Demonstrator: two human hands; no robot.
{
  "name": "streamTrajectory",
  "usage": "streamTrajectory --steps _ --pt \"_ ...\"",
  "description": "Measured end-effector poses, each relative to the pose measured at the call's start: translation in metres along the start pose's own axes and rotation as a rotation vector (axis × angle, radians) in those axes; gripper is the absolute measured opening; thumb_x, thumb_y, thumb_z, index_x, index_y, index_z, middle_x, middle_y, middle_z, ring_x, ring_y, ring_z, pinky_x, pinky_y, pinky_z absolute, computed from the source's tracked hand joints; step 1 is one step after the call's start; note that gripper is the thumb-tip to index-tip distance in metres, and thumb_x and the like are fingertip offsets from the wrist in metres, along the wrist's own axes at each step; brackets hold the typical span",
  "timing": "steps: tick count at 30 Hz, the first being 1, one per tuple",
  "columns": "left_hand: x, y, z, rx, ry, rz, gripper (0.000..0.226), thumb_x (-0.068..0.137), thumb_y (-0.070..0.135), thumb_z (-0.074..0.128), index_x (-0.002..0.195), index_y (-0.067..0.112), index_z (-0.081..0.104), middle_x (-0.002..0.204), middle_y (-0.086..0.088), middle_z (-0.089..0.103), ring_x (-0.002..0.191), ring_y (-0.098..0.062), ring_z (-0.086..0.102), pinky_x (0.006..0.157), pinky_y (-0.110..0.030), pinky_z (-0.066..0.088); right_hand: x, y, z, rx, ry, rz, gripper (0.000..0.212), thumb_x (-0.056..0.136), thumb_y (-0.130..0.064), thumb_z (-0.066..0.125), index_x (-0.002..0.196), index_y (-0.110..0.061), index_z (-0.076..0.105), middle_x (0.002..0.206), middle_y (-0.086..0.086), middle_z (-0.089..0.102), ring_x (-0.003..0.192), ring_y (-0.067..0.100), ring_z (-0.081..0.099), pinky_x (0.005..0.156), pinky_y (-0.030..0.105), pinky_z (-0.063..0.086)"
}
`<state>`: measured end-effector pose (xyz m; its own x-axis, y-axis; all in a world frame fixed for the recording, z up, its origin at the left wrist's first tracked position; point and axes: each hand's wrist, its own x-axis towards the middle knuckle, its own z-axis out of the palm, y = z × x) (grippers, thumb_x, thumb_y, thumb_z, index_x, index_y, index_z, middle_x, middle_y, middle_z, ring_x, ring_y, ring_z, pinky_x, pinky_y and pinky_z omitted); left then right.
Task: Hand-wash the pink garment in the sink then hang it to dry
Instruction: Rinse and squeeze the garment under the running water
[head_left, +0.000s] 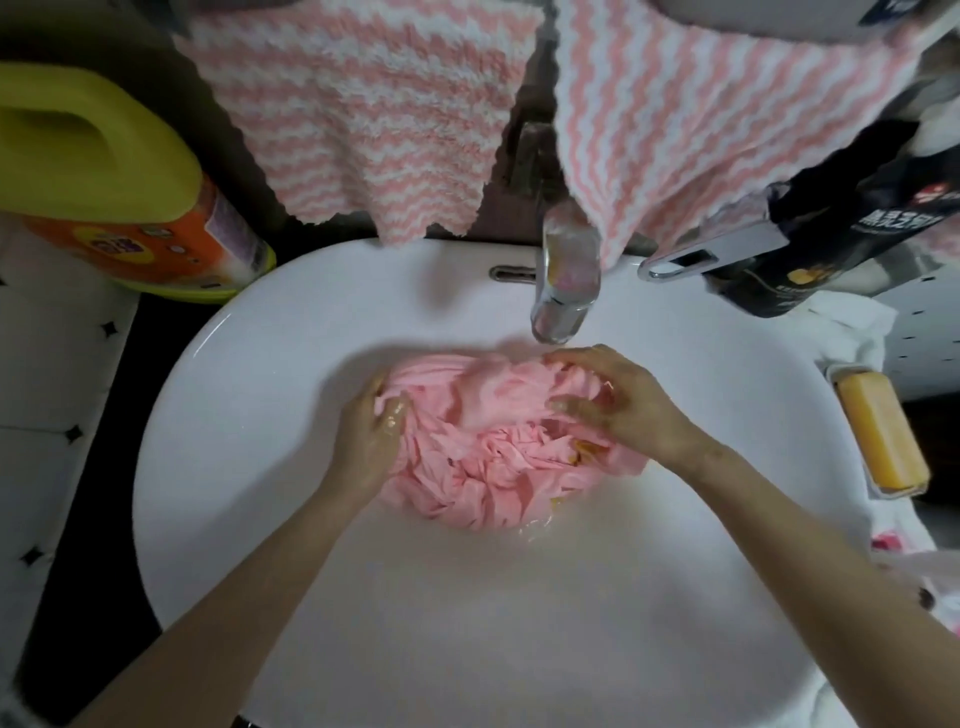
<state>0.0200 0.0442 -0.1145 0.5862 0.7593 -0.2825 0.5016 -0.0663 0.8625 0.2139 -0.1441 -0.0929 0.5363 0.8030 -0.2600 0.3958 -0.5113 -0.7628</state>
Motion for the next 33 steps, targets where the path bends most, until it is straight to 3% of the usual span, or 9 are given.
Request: streamTrajectory --steps 2,6,9,12,15,21,25,29,33 --pt "0.006 0.000 -0.011 0.001 0.121 -0.086 0.038 0.083 0.025 0.041 0.109 0.001 0.054 0.088 -0.019 0.060 0.078 -0.031 0.057 0.077 -0.044 0.046 -0.012 0.014 0.000 -0.302 0.119 0.096 0.051 0.081 -0.030 0.072 0.129 -0.033 0.055 0.128 -0.005 0.053 0.104 0.021 0.057 0.081 0.038 0.051" --pt "0.006 0.001 -0.038 0.785 0.159 0.079 0.062 0.084 0.034 0.063 0.134 0.009 0.036 0.129 -0.024 0.042 0.117 -0.042 0.043 0.087 -0.053 0.041 -0.047 0.017 0.014 -0.469 0.468 -0.091 0.042 0.083 -0.028 0.064 0.124 -0.020 0.057 0.124 0.002 0.056 0.107 0.027 0.051 0.079 0.041 0.053" --pt "-0.010 0.010 -0.041 0.958 0.094 0.545 0.079 0.079 0.055 0.058 0.144 0.019 0.032 0.145 -0.017 0.033 0.136 -0.037 0.028 0.103 -0.060 0.028 -0.056 0.015 0.049 -0.527 0.178 -0.345 0.077 0.077 -0.058 0.056 0.144 -0.029 0.033 0.149 0.008 0.038 0.133 0.034 0.038 0.105 0.059 0.033" --pt "-0.002 -0.007 -0.027 1.090 -0.235 0.694 0.101 0.064 0.080 0.048 0.148 0.031 0.018 0.155 -0.015 0.018 0.143 -0.038 0.013 0.108 -0.068 0.012 -0.046 0.018 0.089 -0.660 -0.088 -0.232 0.115 0.056 -0.079 0.059 0.150 -0.037 0.008 0.160 0.014 0.005 0.145 0.043 0.004 0.108 0.070 0.001" --pt "0.006 -0.028 -0.009 1.220 -0.405 0.548 0.111 0.056 0.087 0.039 0.149 0.035 0.010 0.156 -0.015 0.009 0.143 -0.039 0.008 0.107 -0.067 0.015 -0.033 0.012 0.114 -0.640 -0.125 -0.057 0.115 0.047 -0.070 0.078 0.140 -0.030 0.023 0.155 0.018 0.022 0.140 0.048 0.020 0.103 0.068 0.018" --pt "-0.027 -0.038 0.009 1.240 -0.517 0.484 0.109 0.042 0.059 0.074 0.138 0.024 0.037 0.133 -0.017 0.046 0.116 -0.039 0.050 0.087 -0.055 0.049 -0.041 0.001 0.129 -0.584 -0.032 -0.094 0.058 0.042 -0.045 0.084 0.094 -0.024 0.068 0.104 0.007 0.061 0.101 0.036 0.059 0.087 0.054 0.049" --pt "-0.049 -0.042 0.010 1.080 -0.616 0.502 0.089 0.051 0.053 0.064 0.132 0.027 0.036 0.129 -0.004 0.045 0.116 -0.032 0.052 0.092 -0.045 0.046 -0.059 0.003 0.111 -0.315 -0.120 -0.167 0.042 0.057 -0.036 0.080 0.095 -0.019 0.072 0.094 0.003 0.069 0.084 0.026 0.066 0.075 0.036 0.055" --pt "-0.063 -0.015 0.018 0.787 -0.593 0.264 0.082 0.075 0.030 0.073 0.144 0.015 0.032 0.145 -0.005 0.038 0.133 -0.022 0.035 0.110 -0.031 0.023 -0.066 -0.034 0.074 0.380 -0.245 0.252 0.024 0.074 0.002 0.072 0.092 -0.011 0.064 0.083 -0.005 0.062 0.079 0.007 0.060 0.064 0.007 0.045" --pt "-0.057 0.022 0.013 0.227 -0.666 -0.186 0.069 0.073 0.015 0.067 0.137 0.013 0.042 0.124 -0.015 0.059 0.111 -0.028 0.056 0.091 -0.030 0.045 -0.072 -0.043 0.054 1.030 -0.137 0.413 0.027 0.057 -0.003 0.056 0.080 -0.008 0.069 0.077 0.009 0.068 0.071 0.016 0.068 0.062 0.023 0.053"
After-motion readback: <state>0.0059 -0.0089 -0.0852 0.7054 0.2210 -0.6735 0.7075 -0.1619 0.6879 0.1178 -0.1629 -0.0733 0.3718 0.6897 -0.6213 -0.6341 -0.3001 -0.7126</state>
